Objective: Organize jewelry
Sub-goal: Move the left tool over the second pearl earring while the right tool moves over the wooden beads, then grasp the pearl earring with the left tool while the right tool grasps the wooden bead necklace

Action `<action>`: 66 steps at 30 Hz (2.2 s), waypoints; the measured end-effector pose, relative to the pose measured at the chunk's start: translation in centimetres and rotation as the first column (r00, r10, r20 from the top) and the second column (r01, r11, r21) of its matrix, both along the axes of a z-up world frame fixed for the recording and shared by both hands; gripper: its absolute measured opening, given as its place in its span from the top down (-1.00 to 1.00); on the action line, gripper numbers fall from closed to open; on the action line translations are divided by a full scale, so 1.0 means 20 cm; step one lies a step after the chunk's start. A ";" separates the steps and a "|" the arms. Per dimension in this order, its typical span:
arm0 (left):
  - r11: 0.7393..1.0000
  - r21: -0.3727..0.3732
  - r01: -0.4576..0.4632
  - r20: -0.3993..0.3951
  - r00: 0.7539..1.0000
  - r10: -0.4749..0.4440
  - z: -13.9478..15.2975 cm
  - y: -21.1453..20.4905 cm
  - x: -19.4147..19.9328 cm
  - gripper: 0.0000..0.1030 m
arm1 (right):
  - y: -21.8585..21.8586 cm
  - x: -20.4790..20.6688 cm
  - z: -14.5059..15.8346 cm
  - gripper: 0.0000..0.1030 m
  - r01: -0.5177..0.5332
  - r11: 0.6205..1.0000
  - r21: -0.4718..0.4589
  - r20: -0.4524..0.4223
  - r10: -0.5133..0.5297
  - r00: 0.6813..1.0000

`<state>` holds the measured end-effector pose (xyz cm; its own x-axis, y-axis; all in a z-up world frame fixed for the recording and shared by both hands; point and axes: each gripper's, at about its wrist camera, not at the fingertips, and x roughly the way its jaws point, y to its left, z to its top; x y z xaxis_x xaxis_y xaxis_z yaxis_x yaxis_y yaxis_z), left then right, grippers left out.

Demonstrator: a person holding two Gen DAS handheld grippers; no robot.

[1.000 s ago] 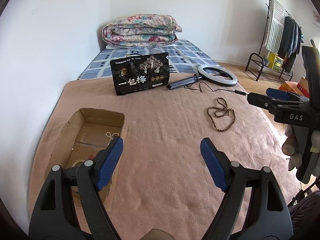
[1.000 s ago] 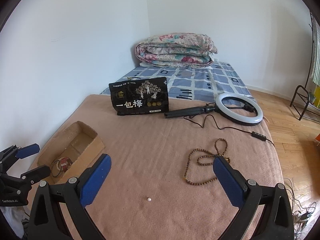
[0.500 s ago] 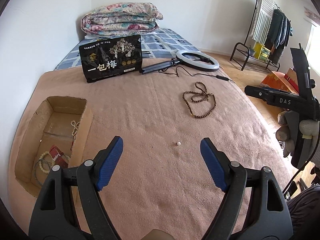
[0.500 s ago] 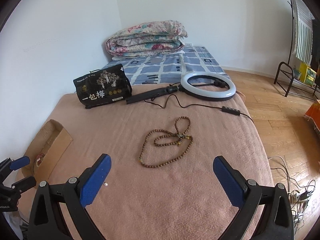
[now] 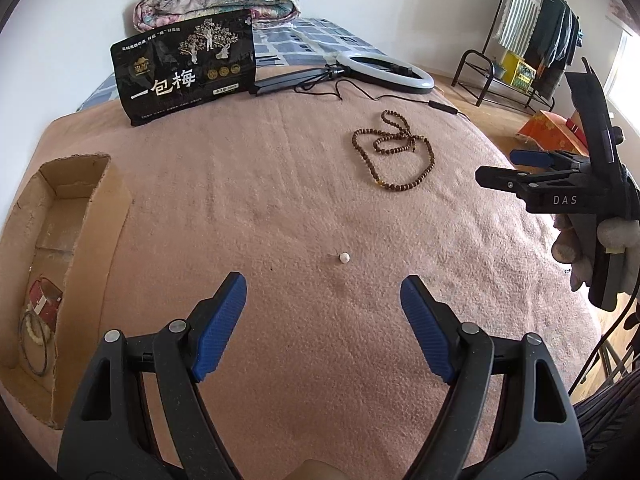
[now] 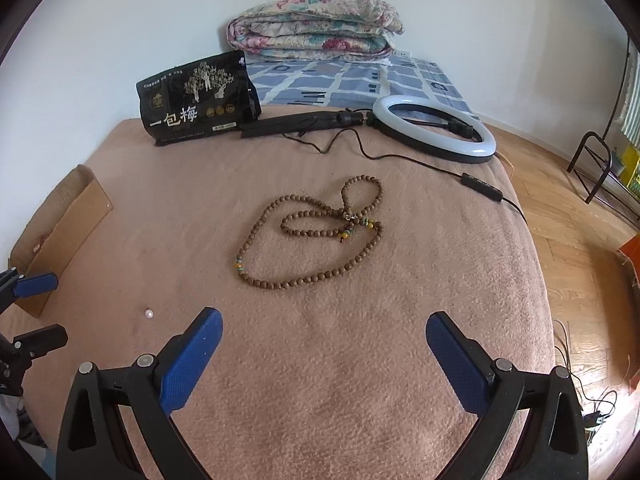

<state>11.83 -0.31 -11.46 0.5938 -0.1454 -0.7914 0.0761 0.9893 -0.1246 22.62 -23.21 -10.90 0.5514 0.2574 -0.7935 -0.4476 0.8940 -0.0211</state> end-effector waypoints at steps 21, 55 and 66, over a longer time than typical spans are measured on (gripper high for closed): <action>0.999 0.000 0.054 -0.039 0.998 -0.054 -0.19 -0.03 0.14 -0.24 | 0.22 0.29 -0.33 -0.99 -0.172 0.972 -0.160 -0.019 0.171 0.985; 0.988 0.026 0.155 -0.046 0.987 -0.154 -0.32 -0.10 0.28 0.46 | 0.29 0.73 -0.38 -0.99 -0.175 0.982 -0.078 -0.077 0.169 0.983; 0.986 0.033 0.162 -0.028 0.987 -0.161 -0.34 -0.09 0.27 0.70 | 0.32 0.74 -0.36 -0.74 -0.196 0.980 -0.034 -0.064 0.193 0.979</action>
<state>17.18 -2.13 -18.22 0.5450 -0.2093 -0.8119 0.2322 0.9682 -0.0937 37.44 -16.84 -18.18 0.4447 0.3225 -0.8356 -0.6144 0.7887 -0.0225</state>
